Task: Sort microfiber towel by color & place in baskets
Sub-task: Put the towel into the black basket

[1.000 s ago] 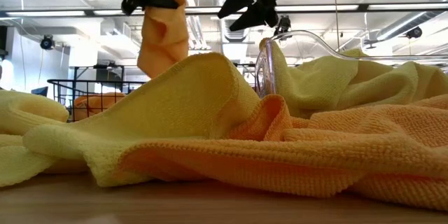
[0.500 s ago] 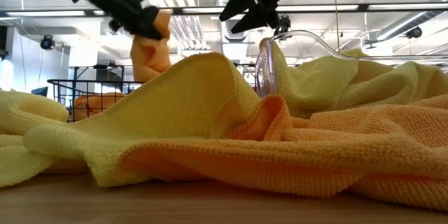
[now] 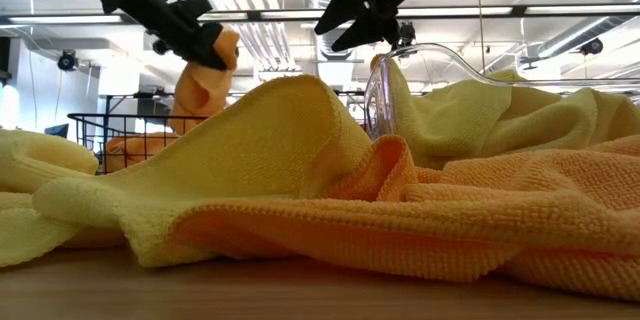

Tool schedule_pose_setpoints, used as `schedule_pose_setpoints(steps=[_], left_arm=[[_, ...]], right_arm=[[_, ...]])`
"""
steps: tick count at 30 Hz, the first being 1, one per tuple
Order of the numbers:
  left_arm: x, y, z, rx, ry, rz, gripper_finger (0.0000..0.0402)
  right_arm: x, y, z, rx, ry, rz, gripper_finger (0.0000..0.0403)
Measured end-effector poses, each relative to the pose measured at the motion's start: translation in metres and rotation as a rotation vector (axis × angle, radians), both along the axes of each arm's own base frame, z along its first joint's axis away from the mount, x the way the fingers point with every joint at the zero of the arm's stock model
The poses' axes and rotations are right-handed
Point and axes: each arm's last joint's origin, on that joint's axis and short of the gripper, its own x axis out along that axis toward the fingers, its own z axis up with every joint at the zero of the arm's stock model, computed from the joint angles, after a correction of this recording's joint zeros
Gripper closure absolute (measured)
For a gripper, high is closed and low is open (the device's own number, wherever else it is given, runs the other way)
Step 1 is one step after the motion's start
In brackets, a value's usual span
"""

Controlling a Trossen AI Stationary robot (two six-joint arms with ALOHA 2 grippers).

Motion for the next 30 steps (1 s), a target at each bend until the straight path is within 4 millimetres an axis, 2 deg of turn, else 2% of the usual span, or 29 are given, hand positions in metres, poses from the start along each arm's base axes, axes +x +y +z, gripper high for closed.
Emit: schedule_pose_setpoints(steps=[5,9,19,30], left_arm=[[0.001,-0.003,-0.012,-0.147,-0.125,-0.027,0.0401],[0.0,-0.005,-0.029,-0.226,-0.143,-0.016,0.0401],[0.0,-0.009,-0.059,-0.329,-0.239,-0.073,0.0401],[0.011,-0.003,-0.088,-0.443,-0.166,-0.062,0.0401]], right_arm=[[0.0,0.0,-0.001,0.0,0.002,0.0,0.0108],[-0.001,0.0,-0.005,0.001,0.012,0.0,0.0108],[0.0,0.0,-0.008,0.0,-0.001,0.0,0.0108],[0.0,0.0,-0.008,0.0,-0.002,0.001,0.0108]])
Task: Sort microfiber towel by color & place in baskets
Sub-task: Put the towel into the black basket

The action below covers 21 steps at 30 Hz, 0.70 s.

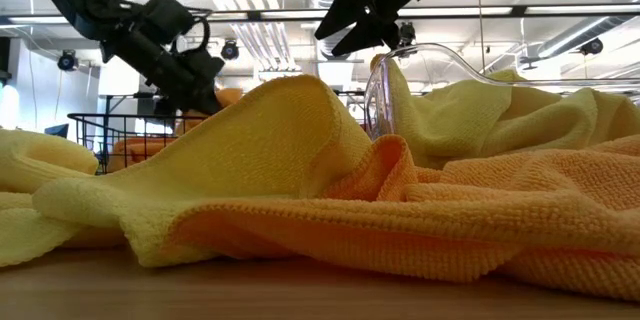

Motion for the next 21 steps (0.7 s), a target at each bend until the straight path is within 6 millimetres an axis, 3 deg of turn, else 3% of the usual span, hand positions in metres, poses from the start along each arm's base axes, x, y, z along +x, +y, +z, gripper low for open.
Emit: schedule_pose_setpoints(steps=[5,13,21], left_arm=[[0.007,0.008,-0.008,-0.019,0.047,0.024,0.039],[0.015,0.019,-0.007,-0.004,0.158,0.104,0.0336],[0.018,0.023,0.004,-0.032,0.288,0.13,0.0249]], right_arm=[[0.0,0.0,0.0,0.0,0.001,0.0,0.0108],[0.0,0.0,0.0,0.001,0.002,0.0,0.0108],[0.0,0.0,0.0,0.001,0.005,0.001,0.0108]])
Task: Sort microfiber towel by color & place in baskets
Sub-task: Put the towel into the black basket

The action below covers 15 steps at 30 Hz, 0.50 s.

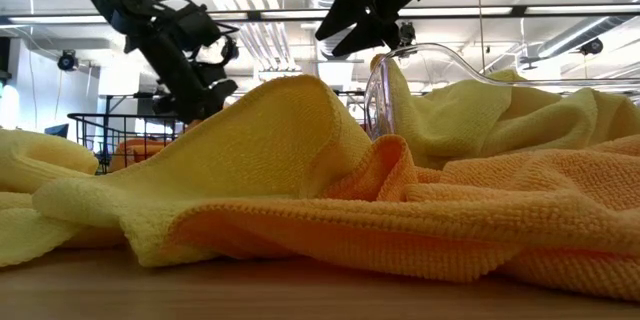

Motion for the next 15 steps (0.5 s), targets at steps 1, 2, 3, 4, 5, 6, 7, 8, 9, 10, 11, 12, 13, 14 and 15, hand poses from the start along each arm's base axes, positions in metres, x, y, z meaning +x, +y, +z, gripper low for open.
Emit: schedule_pose_setpoints(steps=[1,2,3,4,5,6,7,8,9,10,11,12,13,14,15], left_arm=[[0.0,0.0,0.001,-0.009,0.01,0.0,0.0236],[-0.001,-0.001,0.002,-0.02,0.023,0.0,0.0221],[-0.001,-0.001,0.003,-0.032,0.037,0.0,0.0207],[-0.002,-0.002,0.004,-0.044,0.051,0.0,0.0193],[-0.002,-0.002,0.005,-0.052,0.067,-0.004,0.018],[-0.003,-0.002,0.007,-0.061,0.085,-0.011,0.0167],[-0.003,-0.003,0.009,-0.067,0.102,-0.019,0.0156],[-0.003,-0.003,0.011,-0.072,0.118,-0.026,0.0146],[-0.003,-0.003,0.013,-0.075,0.131,-0.033,0.0137],[-0.003,-0.003,0.016,-0.077,0.142,-0.04,0.013],[-0.003,-0.003,0.019,-0.076,0.152,-0.048,0.0123],[-0.003,-0.002,0.022,-0.073,0.161,-0.057,0.0118],[-0.003,-0.002,0.026,-0.071,0.169,-0.066,0.0113],[-0.002,-0.002,0.029,-0.068,0.18,-0.076,0.011],[-0.002,-0.002,0.033,-0.067,0.192,-0.087,0.0107]], right_arm=[[0.0,0.0,0.0,0.0,0.003,0.0,0.0108],[0.0,0.0,0.0,0.0,0.004,0.0,0.0108],[0.0,0.0,0.0,0.001,0.005,0.0,0.0108],[0.0,0.0,0.0,0.001,0.005,0.0,0.0108],[0.0,0.0,0.0,0.001,0.005,0.0,0.0108],[0.0,0.0,0.0,0.001,0.005,0.0,0.0108],[0.0,0.0,0.0,0.001,0.005,0.0,0.0108],[0.0,0.0,0.0,0.001,0.005,0.0,0.0108],[0.0,0.0,0.0,0.001,0.006,0.0,0.0108],[0.0,0.0,0.0,0.001,0.008,0.0,0.0108],[0.0,0.0,0.001,0.002,0.011,-0.001,0.0108],[-0.001,0.0,0.002,0.009,0.014,-0.005,0.0108],[-0.001,0.0,0.002,0.012,0.021,-0.006,0.0108],[-0.002,0.0,0.003,0.017,0.028,-0.008,0.0108],[-0.003,0.0,0.003,0.022,0.04,-0.011,0.0108]])
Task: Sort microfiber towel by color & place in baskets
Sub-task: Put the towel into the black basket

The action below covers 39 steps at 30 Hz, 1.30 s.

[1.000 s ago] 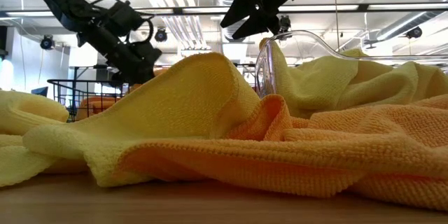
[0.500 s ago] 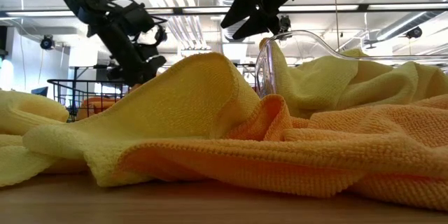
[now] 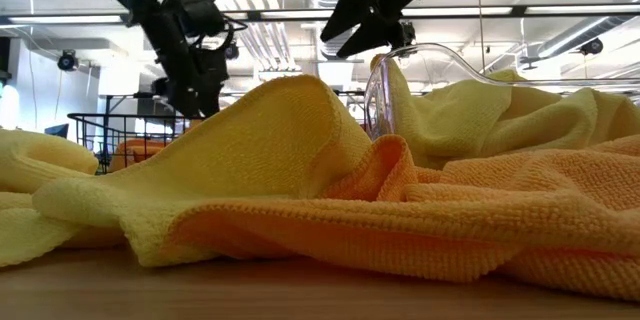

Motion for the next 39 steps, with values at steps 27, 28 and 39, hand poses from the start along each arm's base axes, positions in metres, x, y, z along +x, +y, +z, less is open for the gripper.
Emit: schedule_pose_setpoints(steps=[27,28,39], left_arm=[[0.004,-0.009,0.02,-0.052,-0.108,-0.399,0.0296],[0.005,-0.006,0.015,-0.037,-0.124,-0.378,0.032],[-0.008,0.005,-0.027,0.036,-0.104,-0.129,0.0386]], right_arm=[[-0.011,0.006,0.014,0.008,-0.012,0.008,0.0108],[-0.011,0.006,0.014,0.009,-0.011,0.008,0.0108],[-0.013,0.009,0.007,0.024,0.014,0.005,0.0108]])
